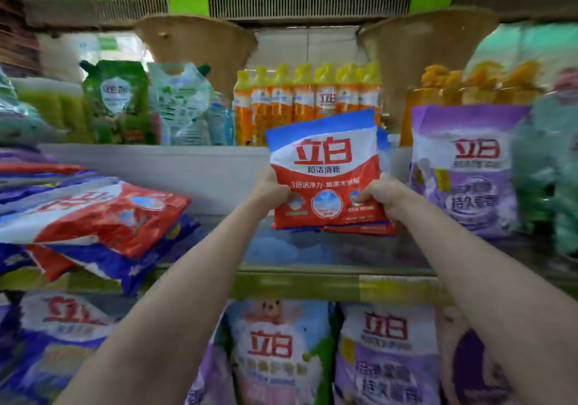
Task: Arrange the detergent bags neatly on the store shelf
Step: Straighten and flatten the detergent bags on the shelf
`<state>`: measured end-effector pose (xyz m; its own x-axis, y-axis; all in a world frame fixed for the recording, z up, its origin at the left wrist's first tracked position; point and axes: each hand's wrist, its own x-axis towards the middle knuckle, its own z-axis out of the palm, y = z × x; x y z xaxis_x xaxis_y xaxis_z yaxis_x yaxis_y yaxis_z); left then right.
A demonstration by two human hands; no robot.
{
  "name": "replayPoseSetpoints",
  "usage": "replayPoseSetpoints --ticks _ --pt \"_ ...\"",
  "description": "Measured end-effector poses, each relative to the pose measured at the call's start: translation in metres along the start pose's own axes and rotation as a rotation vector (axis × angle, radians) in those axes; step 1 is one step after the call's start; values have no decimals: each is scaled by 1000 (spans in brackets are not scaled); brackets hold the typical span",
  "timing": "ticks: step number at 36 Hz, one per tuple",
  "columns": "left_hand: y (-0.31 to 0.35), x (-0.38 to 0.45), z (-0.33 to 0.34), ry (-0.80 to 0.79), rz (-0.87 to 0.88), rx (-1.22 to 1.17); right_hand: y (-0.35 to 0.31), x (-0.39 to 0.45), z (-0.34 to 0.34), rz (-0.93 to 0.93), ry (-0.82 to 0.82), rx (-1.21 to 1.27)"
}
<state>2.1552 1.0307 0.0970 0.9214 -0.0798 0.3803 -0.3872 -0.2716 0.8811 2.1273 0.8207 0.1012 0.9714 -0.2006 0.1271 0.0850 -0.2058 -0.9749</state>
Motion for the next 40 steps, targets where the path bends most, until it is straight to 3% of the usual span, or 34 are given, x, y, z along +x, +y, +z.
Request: replayPoseSetpoints --ticks 6,13,18,22,25,31,35,40 --pt "1 4 30 -52 -32 67 1 -25 -17 21 10 -57" --pt "3 -3 32 -109 -253 176 4 -13 -20 57 76 -262" --pt "-6 -4 41 3 -156 199 1 -15 -20 20 173 -663" --pt "-4 -10 41 139 -125 421 3 -20 -26 -43 203 -843" --pt "2 -17 39 144 -106 508 5 -25 -27 -65 229 -923" --pt "10 -25 35 68 -37 594 6 -33 -15 -264 306 -1101" --pt "9 -33 21 143 -88 720 3 -34 -1 -424 307 -1158" --pt "13 -46 -10 251 -64 808 -6 -35 36 -608 189 -1100"
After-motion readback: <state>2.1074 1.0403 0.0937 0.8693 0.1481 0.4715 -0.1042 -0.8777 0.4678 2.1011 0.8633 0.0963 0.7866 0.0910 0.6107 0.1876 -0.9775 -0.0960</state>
